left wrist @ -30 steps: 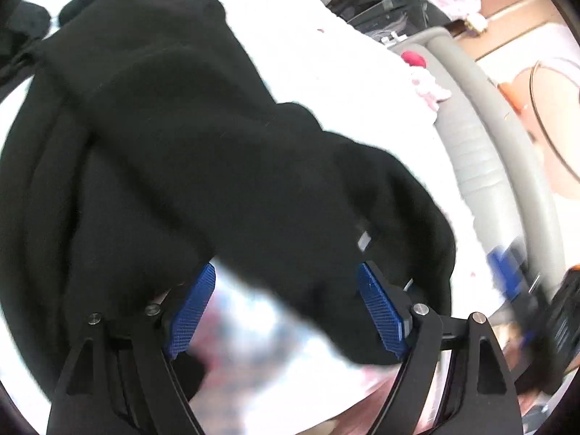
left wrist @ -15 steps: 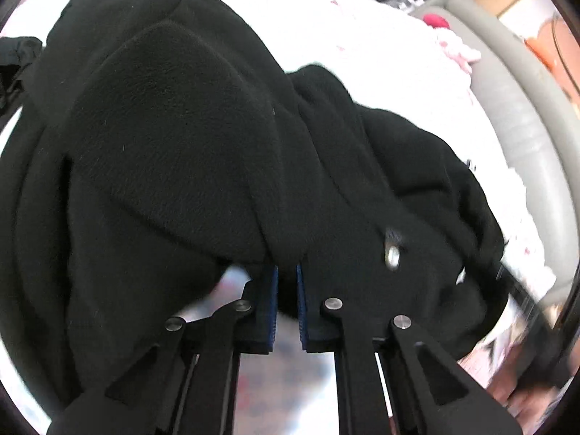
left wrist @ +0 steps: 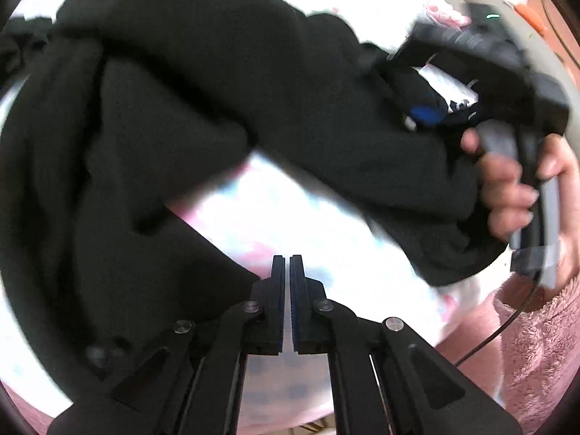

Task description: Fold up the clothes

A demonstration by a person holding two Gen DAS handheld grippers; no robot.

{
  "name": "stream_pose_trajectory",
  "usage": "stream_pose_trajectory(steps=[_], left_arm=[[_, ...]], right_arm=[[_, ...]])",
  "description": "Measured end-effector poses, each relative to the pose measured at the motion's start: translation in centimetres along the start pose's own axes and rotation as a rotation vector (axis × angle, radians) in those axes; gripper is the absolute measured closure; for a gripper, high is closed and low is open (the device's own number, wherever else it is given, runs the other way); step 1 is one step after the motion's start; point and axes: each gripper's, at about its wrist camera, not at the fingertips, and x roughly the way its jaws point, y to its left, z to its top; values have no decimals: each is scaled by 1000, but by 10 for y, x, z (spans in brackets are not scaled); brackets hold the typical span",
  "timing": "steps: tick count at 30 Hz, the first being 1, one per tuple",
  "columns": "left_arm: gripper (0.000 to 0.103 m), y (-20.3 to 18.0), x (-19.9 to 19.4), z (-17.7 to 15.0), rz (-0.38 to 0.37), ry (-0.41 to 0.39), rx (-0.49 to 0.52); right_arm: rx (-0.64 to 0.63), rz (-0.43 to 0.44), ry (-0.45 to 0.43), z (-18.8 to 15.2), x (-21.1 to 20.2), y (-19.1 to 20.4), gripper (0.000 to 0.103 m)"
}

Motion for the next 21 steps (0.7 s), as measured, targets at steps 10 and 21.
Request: stream_pose_trajectory(steps=[10, 21], left_arm=[[58, -24, -1, 62, -12, -122, 9], [48, -114, 116, 189, 186, 27, 260]], right_arm=[[-184, 27, -213, -81, -43, 36, 78], [-230, 146, -241, -134, -79, 38, 78]])
